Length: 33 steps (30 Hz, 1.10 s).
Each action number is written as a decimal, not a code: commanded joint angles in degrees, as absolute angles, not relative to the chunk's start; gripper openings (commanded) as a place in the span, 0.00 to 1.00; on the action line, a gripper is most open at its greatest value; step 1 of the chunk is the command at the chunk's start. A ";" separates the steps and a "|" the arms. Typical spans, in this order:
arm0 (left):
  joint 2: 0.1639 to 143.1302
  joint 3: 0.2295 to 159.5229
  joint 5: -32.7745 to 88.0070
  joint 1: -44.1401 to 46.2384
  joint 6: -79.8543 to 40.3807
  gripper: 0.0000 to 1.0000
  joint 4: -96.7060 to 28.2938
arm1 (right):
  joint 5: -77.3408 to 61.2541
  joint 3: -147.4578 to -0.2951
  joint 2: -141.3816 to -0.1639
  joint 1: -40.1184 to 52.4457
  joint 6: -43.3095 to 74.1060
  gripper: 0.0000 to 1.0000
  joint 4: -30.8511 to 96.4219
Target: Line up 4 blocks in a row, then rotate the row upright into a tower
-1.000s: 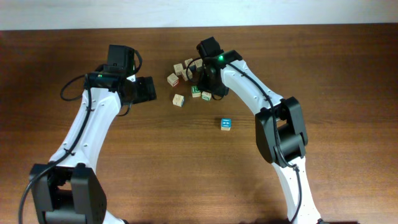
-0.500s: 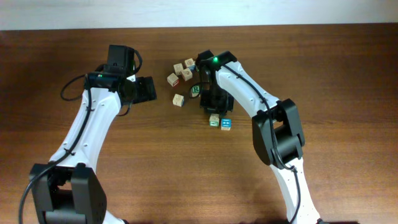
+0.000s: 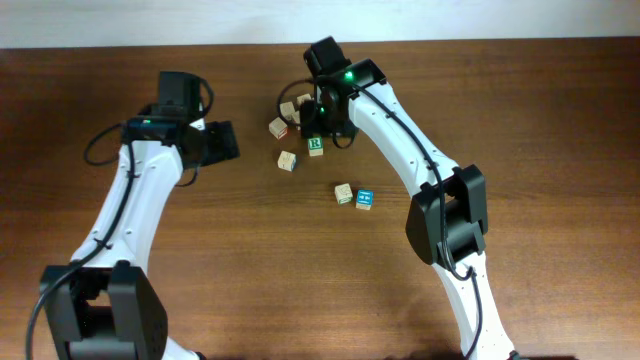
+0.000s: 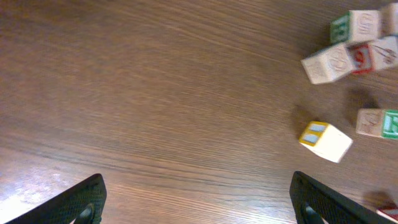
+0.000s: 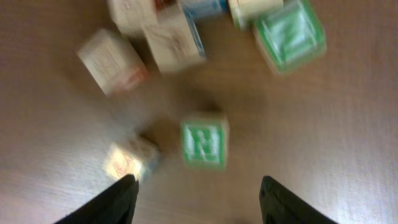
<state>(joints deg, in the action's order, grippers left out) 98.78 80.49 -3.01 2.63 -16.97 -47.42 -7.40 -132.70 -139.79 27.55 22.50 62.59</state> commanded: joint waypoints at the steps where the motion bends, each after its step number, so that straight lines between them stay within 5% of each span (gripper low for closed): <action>1: 98.78 81.28 -2.74 0.95 -17.34 0.92 -47.66 | -4.69 -130.61 -140.51 27.92 21.21 0.64 56.38; 7: 98.78 81.28 -2.74 0.95 -17.34 0.92 -47.66 | -3.33 -129.93 -144.88 29.61 19.40 0.62 56.01; 15: 98.78 81.28 -2.09 1.02 -17.34 0.92 -47.86 | -1.13 -127.20 -144.68 30.79 20.43 0.30 56.14; 19: 98.78 81.28 -2.11 0.99 -17.34 0.92 -47.88 | -8.23 -128.90 -144.46 30.81 23.42 0.27 66.32; 26: 98.78 81.28 -2.11 1.02 -17.34 0.92 -48.49 | -9.39 -128.79 -144.49 34.50 26.68 0.27 81.06; 28: 98.78 81.28 -2.09 0.99 -17.34 0.93 -48.51 | -9.04 -128.79 -144.49 34.48 26.68 0.36 81.67; 30: 98.78 81.28 -2.09 0.99 -17.34 0.93 -48.51 | -9.04 -129.56 -144.46 34.44 26.65 0.56 81.69; 33: 98.78 81.28 -2.13 0.99 -17.34 0.93 -48.49 | -9.02 -135.50 -144.42 34.00 26.65 0.57 81.45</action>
<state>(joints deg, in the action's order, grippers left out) 98.80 80.49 -2.76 0.89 -16.97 -48.40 -9.98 -130.54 -144.51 34.54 26.39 81.80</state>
